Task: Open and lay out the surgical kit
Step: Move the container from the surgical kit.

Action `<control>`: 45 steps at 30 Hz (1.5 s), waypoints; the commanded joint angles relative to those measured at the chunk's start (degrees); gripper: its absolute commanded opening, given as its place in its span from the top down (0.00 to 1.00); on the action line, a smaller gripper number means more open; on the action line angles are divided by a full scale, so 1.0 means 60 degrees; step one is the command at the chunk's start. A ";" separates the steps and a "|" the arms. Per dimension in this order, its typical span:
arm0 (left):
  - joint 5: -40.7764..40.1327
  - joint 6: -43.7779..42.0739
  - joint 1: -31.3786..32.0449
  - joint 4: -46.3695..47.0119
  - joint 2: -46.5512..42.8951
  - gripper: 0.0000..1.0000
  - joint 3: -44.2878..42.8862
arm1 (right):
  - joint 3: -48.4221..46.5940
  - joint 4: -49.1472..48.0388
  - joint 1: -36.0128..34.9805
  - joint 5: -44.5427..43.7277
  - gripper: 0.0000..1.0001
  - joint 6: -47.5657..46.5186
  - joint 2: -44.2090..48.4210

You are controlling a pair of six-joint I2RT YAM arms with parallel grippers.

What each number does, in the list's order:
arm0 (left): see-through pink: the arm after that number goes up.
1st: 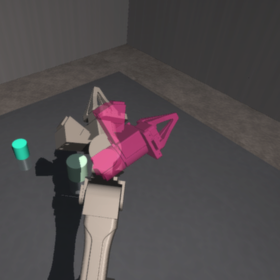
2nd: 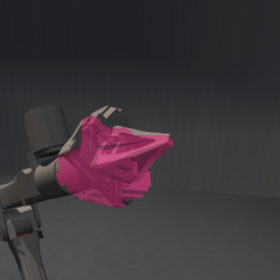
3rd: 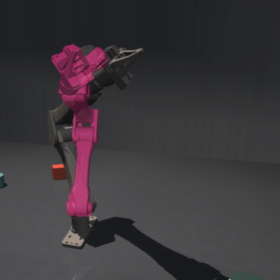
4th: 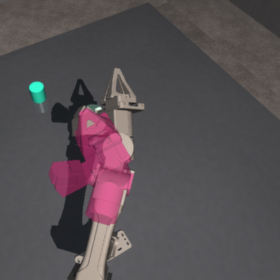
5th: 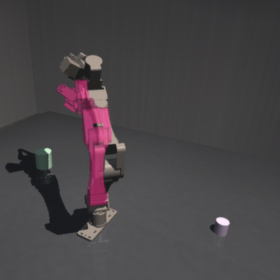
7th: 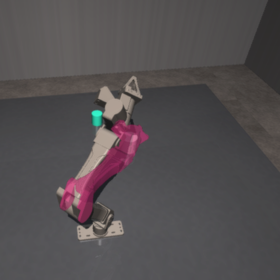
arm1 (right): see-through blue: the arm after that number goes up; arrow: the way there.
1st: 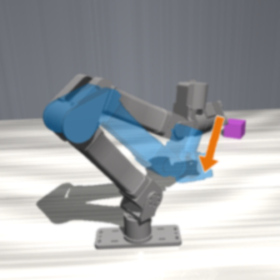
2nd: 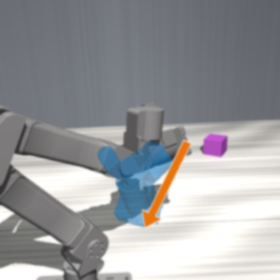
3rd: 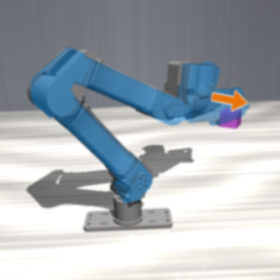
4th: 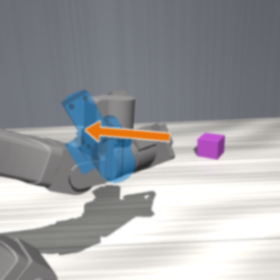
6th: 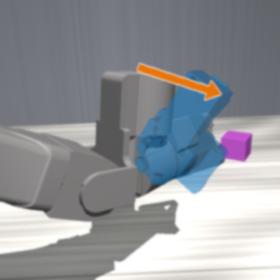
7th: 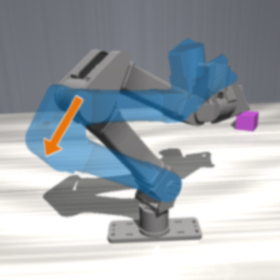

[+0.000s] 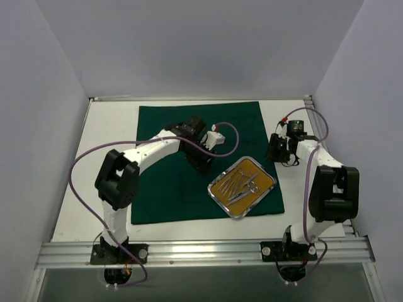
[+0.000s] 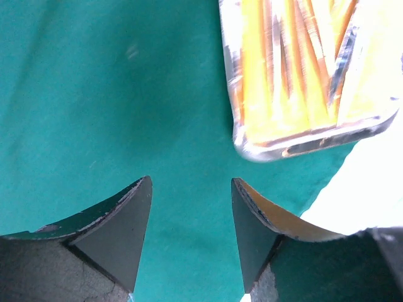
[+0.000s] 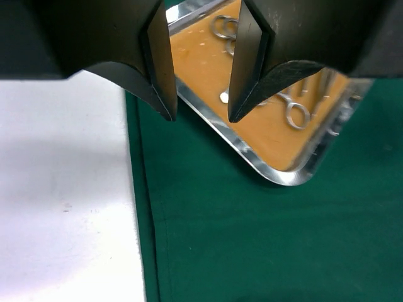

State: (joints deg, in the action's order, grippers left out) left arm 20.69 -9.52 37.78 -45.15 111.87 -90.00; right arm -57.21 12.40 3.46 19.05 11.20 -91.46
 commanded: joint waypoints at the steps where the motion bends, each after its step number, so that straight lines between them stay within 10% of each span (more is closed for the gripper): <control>1: 0.0215 0.0194 0.0439 -0.0049 0.0645 0.37 -0.0527 | 0.0013 -0.0320 0.0067 0.0645 0.66 -0.1427 -0.0181; 23: 0.0346 0.0385 0.0896 0.0054 0.1760 0.43 -0.0894 | 0.0204 -0.0851 -0.0372 0.1513 0.68 -0.1516 -0.1500; 38: 0.0434 0.0488 0.1115 -0.0151 0.2111 0.68 -0.1172 | 0.0687 -0.0866 -0.0518 0.1527 0.72 -0.1032 -0.1456; 45: 0.0361 0.0400 0.1115 -0.0342 0.2170 0.85 -0.1450 | 0.0614 -0.0735 -0.0519 0.1498 0.92 -0.0988 -0.1529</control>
State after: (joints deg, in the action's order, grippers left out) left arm 23.22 -6.35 44.18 -47.27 123.66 -95.94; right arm -54.48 4.27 1.13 29.23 4.64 -100.14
